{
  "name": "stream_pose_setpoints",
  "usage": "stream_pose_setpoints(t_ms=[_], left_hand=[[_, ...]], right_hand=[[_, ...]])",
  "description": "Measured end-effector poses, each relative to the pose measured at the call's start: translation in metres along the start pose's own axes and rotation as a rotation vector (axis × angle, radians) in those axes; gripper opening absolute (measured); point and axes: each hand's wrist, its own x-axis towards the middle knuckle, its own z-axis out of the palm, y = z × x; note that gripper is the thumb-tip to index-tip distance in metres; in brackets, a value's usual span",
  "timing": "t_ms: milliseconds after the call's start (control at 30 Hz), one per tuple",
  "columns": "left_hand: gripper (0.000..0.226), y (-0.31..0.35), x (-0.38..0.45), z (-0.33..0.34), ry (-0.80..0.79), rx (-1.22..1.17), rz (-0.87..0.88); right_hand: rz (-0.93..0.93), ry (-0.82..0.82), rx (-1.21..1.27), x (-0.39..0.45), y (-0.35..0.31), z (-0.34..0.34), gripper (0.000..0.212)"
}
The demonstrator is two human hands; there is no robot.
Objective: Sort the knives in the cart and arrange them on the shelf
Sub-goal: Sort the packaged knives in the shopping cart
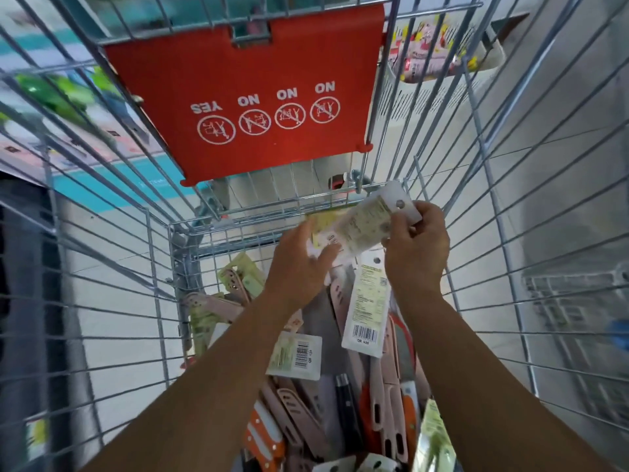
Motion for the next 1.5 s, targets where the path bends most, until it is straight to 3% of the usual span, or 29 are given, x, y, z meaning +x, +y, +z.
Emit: stream_pose_setpoints(t_ms=[100, 233, 300, 467, 533, 700, 967, 1100, 1167, 1267, 1367, 1500], left_hand=[[0.028, 0.01, -0.004, -0.006, -0.028, -0.37, -0.146], [0.041, 0.041, -0.006, -0.01, -0.06, -0.798, -0.154], [0.041, 0.051, -0.002, -0.011, -0.07, -0.875, -0.128], [0.024, 0.042, 0.0, -0.023, -0.042, -0.663, -0.048], [0.026, 0.032, -0.005, -0.03, 0.016, -0.474, -0.046], [0.034, 0.006, -0.006, -0.03, 0.027, -0.141, 0.014], [0.038, 0.004, 0.04, -0.005, 0.103, 0.124, 0.042], [0.063, -0.002, 0.04, -0.005, 0.069, 0.293, 0.134], [0.065, -0.015, 0.024, -0.01, 0.051, 0.408, 0.148], [0.065, -0.038, -0.009, -0.018, 0.036, 0.536, -0.057], [0.082, -0.054, -0.038, -0.018, 0.064, 0.5, -0.338], [0.098, -0.067, -0.061, -0.006, 0.074, 0.512, -0.435]], right_hand=[[-0.214, -0.001, -0.009, -0.007, -0.006, 0.002, 0.014], [-0.569, 0.012, -0.107, -0.018, -0.006, 0.005, 0.012], [-0.65, -0.021, -0.193, -0.02, 0.0, 0.008, 0.014], [-0.707, -0.208, -0.347, -0.019, 0.017, 0.004, 0.027], [-0.736, -0.275, -0.386, -0.023, 0.023, 0.0, 0.035], [-0.61, -0.313, -0.604, -0.023, 0.034, -0.004, 0.062], [-0.479, -0.469, -0.982, 0.008, 0.042, 0.019, 0.067], [-0.339, -0.505, -1.063, 0.016, 0.043, 0.033, 0.07], [-0.301, -0.528, -1.088, 0.019, 0.041, 0.034, 0.07], [-0.263, -0.543, -1.046, 0.018, 0.039, 0.031, 0.072], [-0.261, -0.487, -0.954, -0.002, 0.039, 0.021, 0.08], [-0.095, -0.474, -0.949, -0.044, 0.046, 0.003, 0.087]])
